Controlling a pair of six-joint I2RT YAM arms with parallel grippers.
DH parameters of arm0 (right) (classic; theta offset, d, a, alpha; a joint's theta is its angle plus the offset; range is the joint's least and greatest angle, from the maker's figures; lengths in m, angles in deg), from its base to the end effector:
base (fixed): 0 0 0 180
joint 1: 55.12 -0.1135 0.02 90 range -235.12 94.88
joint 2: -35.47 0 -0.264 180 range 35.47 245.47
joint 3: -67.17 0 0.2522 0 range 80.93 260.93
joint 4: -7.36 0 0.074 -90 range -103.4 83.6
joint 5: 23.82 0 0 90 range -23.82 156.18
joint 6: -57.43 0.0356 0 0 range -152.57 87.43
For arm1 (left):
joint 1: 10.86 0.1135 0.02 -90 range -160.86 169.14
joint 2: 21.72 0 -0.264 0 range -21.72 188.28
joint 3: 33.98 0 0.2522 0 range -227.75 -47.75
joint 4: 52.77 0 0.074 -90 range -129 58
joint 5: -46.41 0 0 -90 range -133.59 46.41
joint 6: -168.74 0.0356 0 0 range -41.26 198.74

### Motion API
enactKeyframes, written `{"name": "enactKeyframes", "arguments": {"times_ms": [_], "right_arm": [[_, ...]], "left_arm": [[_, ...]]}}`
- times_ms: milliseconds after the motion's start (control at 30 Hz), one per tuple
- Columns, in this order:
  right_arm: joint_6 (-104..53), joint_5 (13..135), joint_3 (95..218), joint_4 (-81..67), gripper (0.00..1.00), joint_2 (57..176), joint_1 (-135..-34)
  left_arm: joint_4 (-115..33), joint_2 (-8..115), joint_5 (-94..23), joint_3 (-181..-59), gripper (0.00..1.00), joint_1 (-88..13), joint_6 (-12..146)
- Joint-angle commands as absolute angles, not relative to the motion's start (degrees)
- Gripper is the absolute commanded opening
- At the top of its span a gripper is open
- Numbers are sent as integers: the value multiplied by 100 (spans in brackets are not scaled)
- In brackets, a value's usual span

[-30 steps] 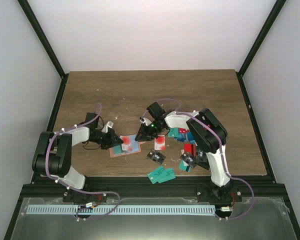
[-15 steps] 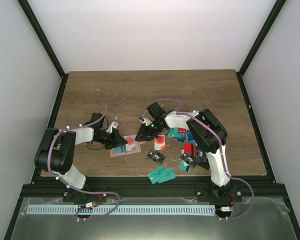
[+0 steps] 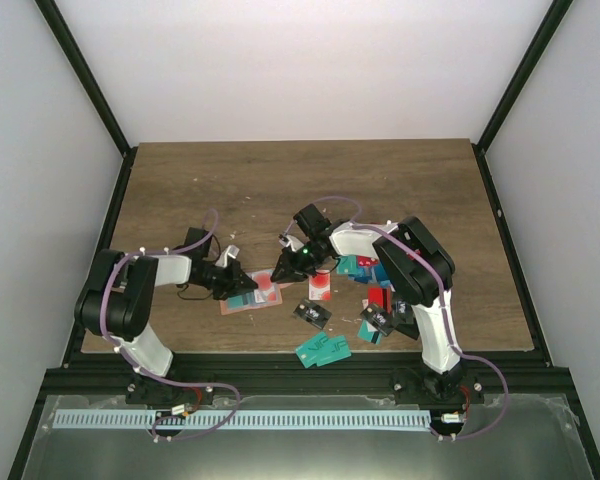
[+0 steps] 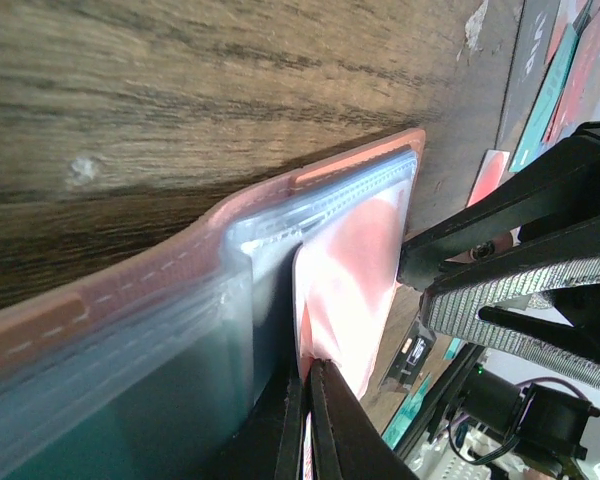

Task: Put the credit cards into the card holder
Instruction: Insert the credit card into the card holder.

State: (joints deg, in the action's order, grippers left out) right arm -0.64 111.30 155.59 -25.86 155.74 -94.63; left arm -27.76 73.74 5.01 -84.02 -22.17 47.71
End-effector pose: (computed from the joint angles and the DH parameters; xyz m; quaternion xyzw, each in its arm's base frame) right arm 0.2996 0.2797 0.1185 0.1422 -0.8943 -0.4205 0.0569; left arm 0.2446 -0.0762 0.1048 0.0849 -0.8969 0.4341 0.0020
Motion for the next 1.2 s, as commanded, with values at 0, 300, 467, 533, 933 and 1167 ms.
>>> {"name": "enactKeyframes", "arguments": {"times_ms": [0, 300, 467, 533, 933, 1167], "right_arm": [[-153, 10951, 15729, -2854, 20, 15703, -9512], [-89, 11050, 15949, -2916, 20, 15588, -9511], [-97, 11083, 16126, -3005, 21, 15481, -9511], [-145, 11038, 16208, -3110, 22, 15445, -9511], [-278, 10690, 15822, -3485, 23, 14599, -9494], [-53, 10721, 14260, -3201, 25, 13350, -9536]], "left_arm": [[-2881, 7519, 203, -8299, 4, -2351, 4706], [-2306, 7149, 3, -8442, 15, -2368, 4804], [-2063, 6924, -64, -8487, 21, -2369, 4863], [-1977, 6888, -84, -8501, 22, -2369, 4872], [-1222, 6113, -418, -8687, 36, -2493, 4780], [-822, 5570, -663, -8830, 42, -2827, 4918]]}}
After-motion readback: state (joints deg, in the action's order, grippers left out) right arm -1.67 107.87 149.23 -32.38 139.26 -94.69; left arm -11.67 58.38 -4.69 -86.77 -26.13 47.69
